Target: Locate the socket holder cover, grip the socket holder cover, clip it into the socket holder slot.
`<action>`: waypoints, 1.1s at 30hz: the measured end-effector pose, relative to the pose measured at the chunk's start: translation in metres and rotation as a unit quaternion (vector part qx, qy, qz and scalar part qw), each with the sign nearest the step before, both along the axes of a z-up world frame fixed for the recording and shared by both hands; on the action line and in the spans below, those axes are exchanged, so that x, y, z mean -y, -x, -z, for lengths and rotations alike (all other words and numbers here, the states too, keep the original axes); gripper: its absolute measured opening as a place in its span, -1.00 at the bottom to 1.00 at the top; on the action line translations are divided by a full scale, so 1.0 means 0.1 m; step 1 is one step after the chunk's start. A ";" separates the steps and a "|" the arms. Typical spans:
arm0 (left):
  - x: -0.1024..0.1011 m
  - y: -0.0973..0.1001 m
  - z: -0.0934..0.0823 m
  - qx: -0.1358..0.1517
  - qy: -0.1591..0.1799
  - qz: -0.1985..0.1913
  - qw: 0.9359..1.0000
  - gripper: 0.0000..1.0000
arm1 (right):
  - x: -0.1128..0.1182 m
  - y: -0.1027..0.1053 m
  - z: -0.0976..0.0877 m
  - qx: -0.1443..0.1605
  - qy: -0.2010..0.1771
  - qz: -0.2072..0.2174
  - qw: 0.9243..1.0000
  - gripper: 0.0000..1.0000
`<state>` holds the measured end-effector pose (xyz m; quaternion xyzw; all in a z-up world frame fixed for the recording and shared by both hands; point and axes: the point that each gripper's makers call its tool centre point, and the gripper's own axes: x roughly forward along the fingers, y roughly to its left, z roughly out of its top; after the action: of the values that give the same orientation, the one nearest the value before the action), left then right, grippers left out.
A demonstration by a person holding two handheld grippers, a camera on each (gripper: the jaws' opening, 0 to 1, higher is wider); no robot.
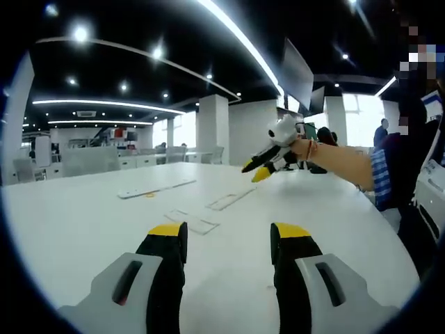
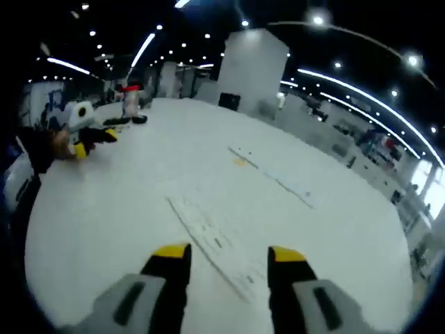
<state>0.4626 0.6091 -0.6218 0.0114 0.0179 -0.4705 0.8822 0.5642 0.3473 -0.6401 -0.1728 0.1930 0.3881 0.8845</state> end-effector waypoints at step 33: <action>-0.06 -0.05 0.09 -0.018 0.021 -0.011 1.000 -0.06 | 0.61 -0.27 0.32 0.016 -0.107 0.217 0.970 -0.93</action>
<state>0.4680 0.6152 -0.6312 -0.0162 0.0239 -0.4609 0.8870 0.5910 0.2862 -0.6722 -0.0372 0.1694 0.2020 0.9639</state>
